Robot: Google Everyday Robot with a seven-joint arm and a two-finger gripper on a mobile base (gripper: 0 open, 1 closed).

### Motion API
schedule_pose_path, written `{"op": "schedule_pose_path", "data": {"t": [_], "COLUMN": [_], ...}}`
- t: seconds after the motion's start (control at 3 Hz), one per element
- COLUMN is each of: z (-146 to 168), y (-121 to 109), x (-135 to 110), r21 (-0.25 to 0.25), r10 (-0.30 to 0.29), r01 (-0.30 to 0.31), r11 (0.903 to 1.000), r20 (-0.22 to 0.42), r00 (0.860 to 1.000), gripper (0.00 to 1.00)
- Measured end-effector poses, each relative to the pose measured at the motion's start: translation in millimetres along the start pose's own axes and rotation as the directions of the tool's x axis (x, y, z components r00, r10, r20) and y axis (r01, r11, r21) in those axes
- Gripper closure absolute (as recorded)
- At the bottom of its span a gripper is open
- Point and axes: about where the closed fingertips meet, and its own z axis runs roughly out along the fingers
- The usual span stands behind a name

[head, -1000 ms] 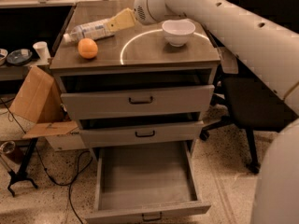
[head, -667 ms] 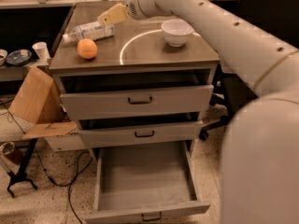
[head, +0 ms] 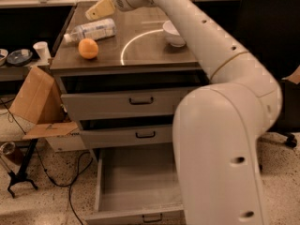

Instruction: Place blue plastic bottle into bottom drawer

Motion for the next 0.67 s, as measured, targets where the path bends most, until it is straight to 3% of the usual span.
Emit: {"op": "schedule_pose_path", "data": {"t": [0.33,0.67], "z": [17.1,26.9], "y": [5.4,10.8], "x": [-2.4,-2.0], "r21": [-0.067,-0.115], "r10": [-0.055,-0.057], "r01": [0.055,0.057], "r11": [0.9963,0.9917], "r20": [-0.007,0.003], "r00": [0.998,0.998], "gripper": [0.0,0.0]}}
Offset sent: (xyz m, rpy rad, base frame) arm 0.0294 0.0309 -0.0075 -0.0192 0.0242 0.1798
